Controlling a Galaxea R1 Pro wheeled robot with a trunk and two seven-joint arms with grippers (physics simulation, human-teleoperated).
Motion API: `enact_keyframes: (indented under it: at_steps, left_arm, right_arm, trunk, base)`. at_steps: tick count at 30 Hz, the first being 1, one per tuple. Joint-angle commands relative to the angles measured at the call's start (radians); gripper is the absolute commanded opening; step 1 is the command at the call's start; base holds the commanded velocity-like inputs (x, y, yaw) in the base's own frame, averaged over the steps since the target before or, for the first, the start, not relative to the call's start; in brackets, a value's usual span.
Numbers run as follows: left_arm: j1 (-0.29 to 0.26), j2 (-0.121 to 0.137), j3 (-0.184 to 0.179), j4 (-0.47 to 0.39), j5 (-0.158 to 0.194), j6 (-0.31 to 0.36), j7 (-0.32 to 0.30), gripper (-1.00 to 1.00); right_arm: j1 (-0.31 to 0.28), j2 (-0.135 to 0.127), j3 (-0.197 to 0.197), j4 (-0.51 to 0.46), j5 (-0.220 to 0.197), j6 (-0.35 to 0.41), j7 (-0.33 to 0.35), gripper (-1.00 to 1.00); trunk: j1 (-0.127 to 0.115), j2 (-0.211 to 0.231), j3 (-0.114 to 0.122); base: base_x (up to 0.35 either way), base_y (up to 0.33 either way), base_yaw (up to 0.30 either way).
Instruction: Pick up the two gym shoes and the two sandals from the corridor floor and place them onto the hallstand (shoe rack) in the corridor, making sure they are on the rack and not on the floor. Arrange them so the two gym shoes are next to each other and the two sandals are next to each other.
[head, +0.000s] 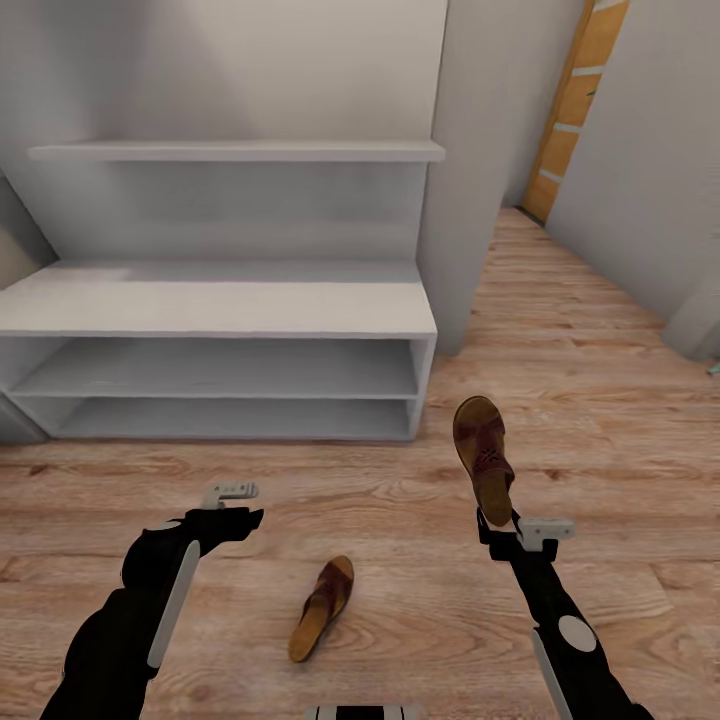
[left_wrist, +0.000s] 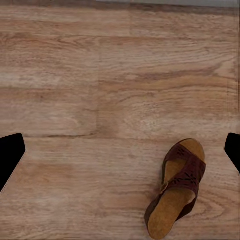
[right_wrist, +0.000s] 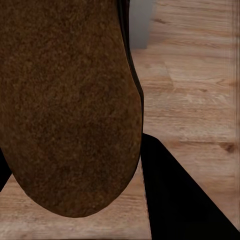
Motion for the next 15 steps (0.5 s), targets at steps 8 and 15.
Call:
enact_keyframes:
  at_steps: [8, 15]
  left_arm:
    - [0.0, 0.0, 0.0, 0.0, 0.0, 0.0, 0.0, 1.0]
    - [0.0, 0.0, 0.0, 0.0, 0.0, 0.0, 0.0, 1.0]
  right_arm:
    - [0.0, 0.0, 0.0, 0.0, -0.004, 0.0, 0.001, -1.0]
    - [0.0, 0.0, 0.0, 0.0, -0.004, 0.0, 0.001, -1.0]
  trunk:
    - [0.0, 0.0, 0.0]
    - [0.0, 0.0, 0.0]
  base:
    - [0.0, 0.026, -0.283]
    - [0.0, 0.001, -0.297]
